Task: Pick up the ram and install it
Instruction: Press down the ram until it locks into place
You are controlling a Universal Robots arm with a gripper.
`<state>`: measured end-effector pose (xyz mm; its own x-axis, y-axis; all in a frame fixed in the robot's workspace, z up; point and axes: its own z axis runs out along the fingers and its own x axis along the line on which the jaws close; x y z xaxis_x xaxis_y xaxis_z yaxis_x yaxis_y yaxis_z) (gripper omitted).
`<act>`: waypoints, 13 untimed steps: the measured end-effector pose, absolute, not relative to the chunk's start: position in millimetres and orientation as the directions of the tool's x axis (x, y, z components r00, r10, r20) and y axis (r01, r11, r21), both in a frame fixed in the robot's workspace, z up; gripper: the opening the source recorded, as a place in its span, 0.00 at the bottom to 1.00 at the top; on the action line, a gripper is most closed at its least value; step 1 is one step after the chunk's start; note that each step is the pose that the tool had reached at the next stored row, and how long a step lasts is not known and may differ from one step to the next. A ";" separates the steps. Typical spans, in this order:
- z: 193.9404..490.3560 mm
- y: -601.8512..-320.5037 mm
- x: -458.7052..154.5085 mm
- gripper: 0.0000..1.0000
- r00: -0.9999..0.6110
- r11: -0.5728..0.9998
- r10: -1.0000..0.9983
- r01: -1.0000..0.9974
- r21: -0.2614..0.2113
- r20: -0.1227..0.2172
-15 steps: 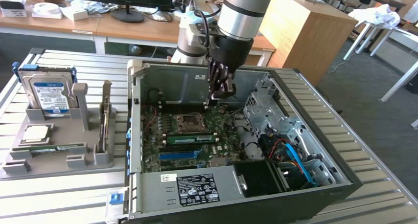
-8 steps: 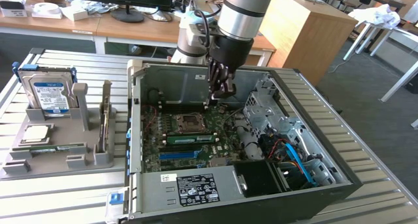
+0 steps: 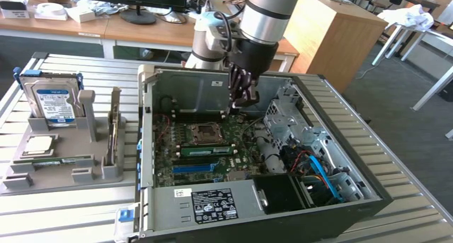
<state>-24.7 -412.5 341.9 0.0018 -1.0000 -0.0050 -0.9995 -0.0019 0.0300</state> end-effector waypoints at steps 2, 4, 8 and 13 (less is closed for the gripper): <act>341.9 -412.6 -21.4 0.10 0.002 -0.002 -1.000 -1.000 0.030 -0.005; 341.8 -412.5 -17.9 0.10 0.002 -0.002 -1.000 -1.000 0.030 -0.005; 341.8 -412.6 -11.3 0.10 0.002 -0.002 -1.000 -1.000 0.030 -0.005; 341.8 -412.5 -4.7 0.10 0.002 -0.002 -1.000 -1.000 0.030 -0.005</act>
<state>-4.7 -412.5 341.8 0.0019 -1.0000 -0.0050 -0.9995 -0.0020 0.0300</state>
